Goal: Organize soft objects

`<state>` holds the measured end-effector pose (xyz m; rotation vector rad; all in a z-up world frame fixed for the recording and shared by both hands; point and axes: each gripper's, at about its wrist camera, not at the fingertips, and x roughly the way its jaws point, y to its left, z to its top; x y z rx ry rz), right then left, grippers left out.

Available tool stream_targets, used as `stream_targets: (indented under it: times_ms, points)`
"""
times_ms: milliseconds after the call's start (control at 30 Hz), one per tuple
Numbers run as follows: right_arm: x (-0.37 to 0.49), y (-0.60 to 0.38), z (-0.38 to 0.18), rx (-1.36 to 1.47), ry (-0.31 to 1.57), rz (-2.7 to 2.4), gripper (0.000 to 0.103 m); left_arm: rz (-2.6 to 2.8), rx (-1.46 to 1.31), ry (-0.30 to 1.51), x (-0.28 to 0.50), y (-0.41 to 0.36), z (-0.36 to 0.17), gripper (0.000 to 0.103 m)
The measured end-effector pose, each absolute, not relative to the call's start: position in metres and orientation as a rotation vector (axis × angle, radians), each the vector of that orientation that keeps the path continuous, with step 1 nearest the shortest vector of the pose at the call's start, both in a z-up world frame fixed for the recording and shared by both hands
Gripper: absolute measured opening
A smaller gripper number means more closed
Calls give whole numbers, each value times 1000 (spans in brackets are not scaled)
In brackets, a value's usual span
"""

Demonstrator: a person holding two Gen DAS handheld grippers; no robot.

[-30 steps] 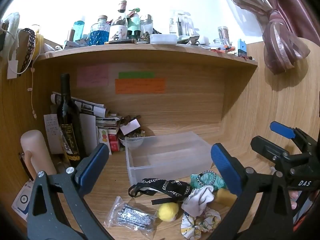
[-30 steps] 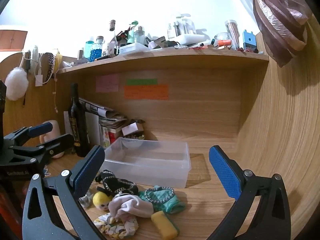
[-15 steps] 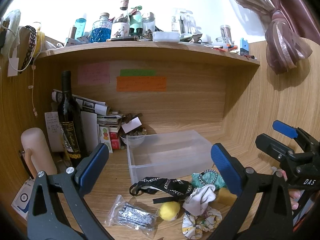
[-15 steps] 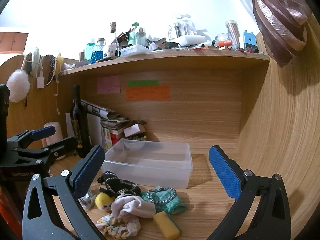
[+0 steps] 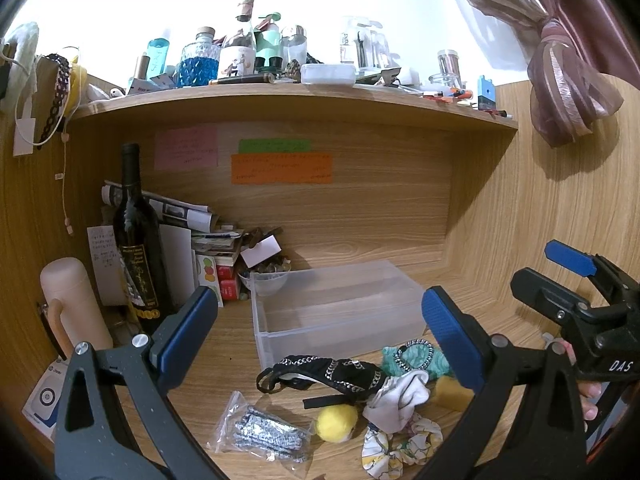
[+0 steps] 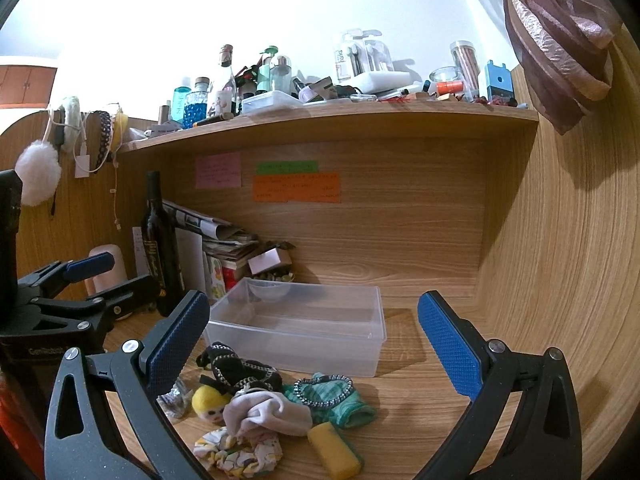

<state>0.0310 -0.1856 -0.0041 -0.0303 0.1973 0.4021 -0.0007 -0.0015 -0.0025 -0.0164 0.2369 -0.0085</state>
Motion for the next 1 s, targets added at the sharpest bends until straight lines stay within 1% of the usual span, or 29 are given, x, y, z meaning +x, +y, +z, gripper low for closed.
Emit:
stream_targets:
  times_ms: [1000]
  points:
    - [26, -186, -4, -18, 192, 431, 103, -20, -10, 225, -5, -5, 0, 103]
